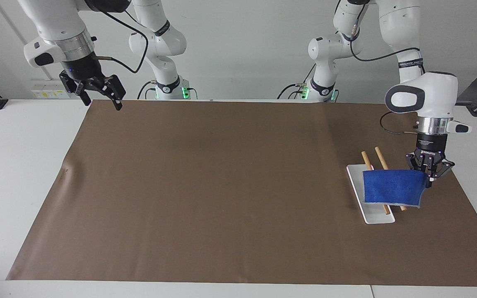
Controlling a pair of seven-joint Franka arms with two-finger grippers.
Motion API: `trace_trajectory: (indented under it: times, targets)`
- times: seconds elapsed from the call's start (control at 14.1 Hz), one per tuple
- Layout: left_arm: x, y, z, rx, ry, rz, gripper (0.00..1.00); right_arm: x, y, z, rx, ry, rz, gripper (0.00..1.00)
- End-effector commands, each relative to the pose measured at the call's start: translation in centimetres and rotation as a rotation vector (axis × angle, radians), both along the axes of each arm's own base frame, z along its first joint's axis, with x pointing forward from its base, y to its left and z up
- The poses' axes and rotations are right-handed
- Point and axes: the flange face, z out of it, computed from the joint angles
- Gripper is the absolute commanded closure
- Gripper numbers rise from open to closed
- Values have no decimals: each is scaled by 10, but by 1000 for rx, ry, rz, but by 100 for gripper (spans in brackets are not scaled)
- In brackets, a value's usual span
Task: Right arm passes towel to left arm to hang
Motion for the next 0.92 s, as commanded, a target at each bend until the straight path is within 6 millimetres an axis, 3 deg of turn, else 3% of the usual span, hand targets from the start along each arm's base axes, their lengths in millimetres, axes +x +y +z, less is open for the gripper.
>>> trace_trajectory:
  times: [0.0,0.14,0.49,0.85]
  targets:
    - [-10,2,2,-8,-7,21,42,-12,-4,-17,0,2,-14,0]
    - [-12,17,3,-3,-7,38,1,-12,-1,-15,0,-1,-5,0]
    - [-10,33,7,177,-14,-143,0,-13,1,-16,0,4,2,0]
    - [7,5,23,484,-52,-522,0,-13,2,-16,0,4,5,0]
